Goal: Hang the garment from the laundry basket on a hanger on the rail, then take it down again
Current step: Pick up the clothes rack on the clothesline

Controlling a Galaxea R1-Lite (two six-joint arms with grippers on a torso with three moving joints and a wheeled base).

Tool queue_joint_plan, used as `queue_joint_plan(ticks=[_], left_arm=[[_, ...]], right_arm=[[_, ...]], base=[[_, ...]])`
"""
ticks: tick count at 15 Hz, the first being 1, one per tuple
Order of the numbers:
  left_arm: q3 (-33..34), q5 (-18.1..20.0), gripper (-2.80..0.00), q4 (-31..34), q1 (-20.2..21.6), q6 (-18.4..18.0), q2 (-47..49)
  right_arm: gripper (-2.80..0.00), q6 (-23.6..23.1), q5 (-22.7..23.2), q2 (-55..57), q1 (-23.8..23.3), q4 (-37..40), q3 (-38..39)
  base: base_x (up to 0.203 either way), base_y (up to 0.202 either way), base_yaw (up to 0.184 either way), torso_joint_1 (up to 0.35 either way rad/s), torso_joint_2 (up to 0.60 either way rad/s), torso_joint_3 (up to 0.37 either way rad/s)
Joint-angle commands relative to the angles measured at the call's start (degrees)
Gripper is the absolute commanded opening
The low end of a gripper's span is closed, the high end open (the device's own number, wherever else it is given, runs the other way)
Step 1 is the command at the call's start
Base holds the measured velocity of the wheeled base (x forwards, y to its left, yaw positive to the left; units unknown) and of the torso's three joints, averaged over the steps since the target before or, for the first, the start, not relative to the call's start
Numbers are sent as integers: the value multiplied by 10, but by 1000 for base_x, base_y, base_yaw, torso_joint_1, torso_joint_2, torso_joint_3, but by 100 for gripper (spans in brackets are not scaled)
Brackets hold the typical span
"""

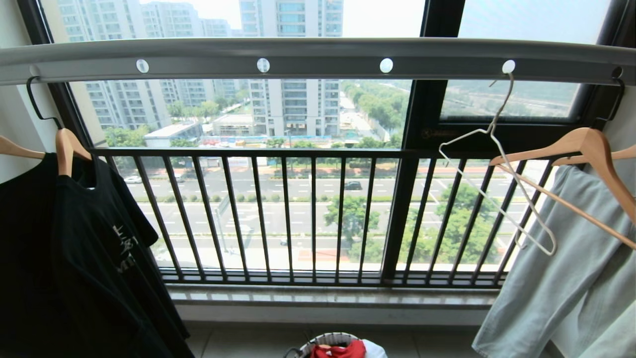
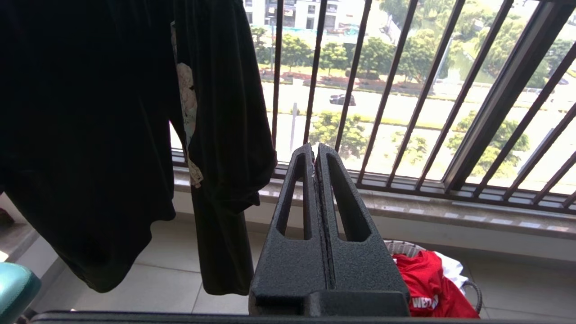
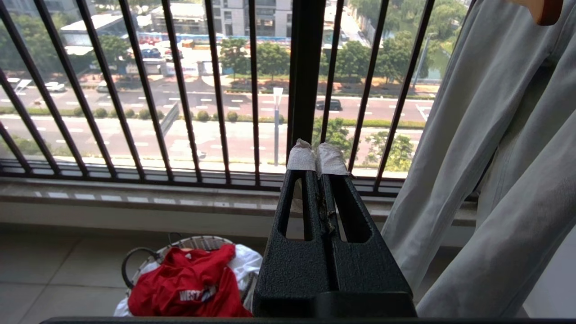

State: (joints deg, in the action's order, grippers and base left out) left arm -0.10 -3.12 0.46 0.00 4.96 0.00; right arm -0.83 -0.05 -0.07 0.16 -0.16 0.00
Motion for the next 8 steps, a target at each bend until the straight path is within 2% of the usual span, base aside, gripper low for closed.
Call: queue_joint_plan(ticks=[1, 8], left_arm=[[0, 0, -280, 0, 0, 0, 0], [0, 0, -280, 1, 0, 0, 0]], right_arm=[[-280, -2, 0, 0, -1, 0, 1], [-280, -1, 0, 0, 0, 1, 0]], base=[[0, 0, 0, 0, 0, 0], [0, 0, 0, 0, 0, 0]])
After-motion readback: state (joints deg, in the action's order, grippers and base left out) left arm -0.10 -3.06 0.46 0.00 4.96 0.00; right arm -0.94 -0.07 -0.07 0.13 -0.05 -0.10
